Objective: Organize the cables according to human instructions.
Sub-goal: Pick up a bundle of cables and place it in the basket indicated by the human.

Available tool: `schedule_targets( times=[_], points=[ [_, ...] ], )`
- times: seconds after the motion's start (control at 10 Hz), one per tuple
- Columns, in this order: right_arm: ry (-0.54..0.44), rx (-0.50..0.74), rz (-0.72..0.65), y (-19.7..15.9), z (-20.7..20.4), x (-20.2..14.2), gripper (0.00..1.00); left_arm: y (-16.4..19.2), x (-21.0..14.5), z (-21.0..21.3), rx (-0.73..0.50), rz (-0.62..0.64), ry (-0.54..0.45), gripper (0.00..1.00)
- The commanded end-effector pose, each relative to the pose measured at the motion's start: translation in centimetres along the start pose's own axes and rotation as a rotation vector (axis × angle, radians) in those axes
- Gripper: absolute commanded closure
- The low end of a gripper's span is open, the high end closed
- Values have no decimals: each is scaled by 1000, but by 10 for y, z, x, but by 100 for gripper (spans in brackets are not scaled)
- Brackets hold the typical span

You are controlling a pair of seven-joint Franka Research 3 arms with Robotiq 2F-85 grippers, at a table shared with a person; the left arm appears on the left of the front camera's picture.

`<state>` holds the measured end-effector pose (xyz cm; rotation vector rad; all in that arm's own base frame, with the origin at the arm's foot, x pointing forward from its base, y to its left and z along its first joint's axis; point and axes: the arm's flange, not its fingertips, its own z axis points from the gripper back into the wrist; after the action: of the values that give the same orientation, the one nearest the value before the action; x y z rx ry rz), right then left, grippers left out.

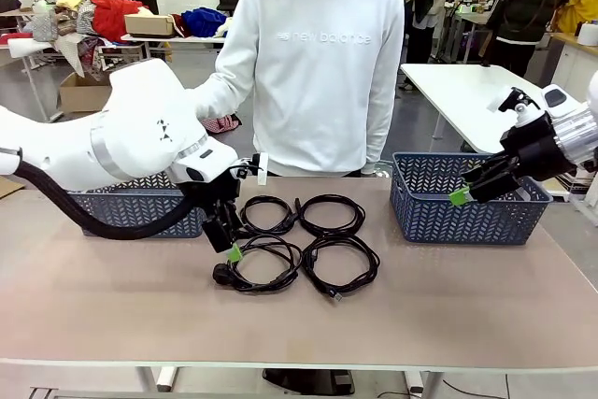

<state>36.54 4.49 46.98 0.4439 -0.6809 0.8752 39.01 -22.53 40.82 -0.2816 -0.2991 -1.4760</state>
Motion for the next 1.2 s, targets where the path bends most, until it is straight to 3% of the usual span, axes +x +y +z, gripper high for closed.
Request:
schedule_targets(
  times=[0.0, 0.1, 0.7, 1.1],
  points=[
    [-26, 14, 21, -5, -2, 0, 0, -1, -8, -1, 8, -36, 7, 0],
    [-26, 14, 21, -5, -2, 0, 0, 3, -13, 12, 15, -16, -13, 0],
    [-26, 14, 21, -5, -2, 0, 0, 1, -2, -1, 1, -6, 5, 0],
    [-26, 14, 21, -5, -2, 0, 0, -3, 14, -36, -28, -98, 94, 0]
  ],
)
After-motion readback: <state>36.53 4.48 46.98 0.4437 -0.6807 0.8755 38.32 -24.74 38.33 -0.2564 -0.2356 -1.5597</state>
